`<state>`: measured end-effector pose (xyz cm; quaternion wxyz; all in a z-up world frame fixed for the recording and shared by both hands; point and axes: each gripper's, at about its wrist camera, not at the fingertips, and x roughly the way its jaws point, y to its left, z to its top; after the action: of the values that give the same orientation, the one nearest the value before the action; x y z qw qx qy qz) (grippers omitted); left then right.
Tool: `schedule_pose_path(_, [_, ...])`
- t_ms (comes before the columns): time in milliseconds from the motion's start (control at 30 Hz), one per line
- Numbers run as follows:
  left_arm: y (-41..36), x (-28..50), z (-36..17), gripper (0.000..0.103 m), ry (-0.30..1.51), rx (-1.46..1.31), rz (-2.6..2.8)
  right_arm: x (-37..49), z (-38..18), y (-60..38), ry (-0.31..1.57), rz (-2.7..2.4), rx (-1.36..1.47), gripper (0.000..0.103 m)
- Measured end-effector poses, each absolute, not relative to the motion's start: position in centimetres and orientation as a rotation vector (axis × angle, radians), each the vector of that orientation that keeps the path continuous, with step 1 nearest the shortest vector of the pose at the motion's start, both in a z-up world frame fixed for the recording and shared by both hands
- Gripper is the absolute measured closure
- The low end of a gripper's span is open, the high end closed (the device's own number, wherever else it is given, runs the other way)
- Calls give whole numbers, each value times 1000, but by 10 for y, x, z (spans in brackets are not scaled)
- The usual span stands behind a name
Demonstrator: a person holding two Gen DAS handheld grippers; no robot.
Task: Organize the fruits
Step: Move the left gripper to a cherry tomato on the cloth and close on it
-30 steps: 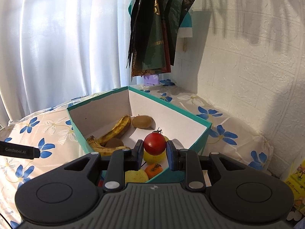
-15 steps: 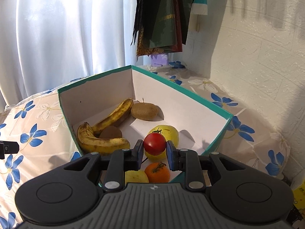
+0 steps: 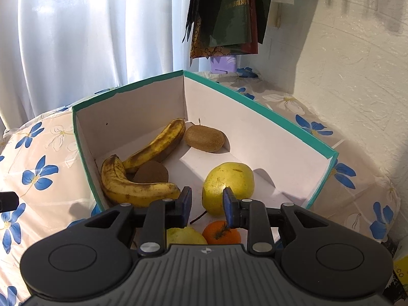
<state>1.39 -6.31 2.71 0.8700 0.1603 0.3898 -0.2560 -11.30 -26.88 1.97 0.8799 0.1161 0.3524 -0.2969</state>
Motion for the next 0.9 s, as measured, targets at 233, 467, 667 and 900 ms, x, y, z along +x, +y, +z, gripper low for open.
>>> schedule_pose_path(233, [-64, 14, 26, 0, 819, 345, -538, -109, 17, -269, 755, -611, 232, 75])
schedule_pose_path(467, [-72, 12, 15, 0, 826, 377, -622, -124, 31, -268, 673, -639, 228, 8])
schedule_pose_path(667, [-84, 7, -5, 0, 825, 414, -741, -154, 52, -251, 536, -622, 241, 0])
schedule_pose_path(900, [-102, 15, -13, 0, 813, 395, -836, -196, 56, -233, 447, -624, 341, 0])
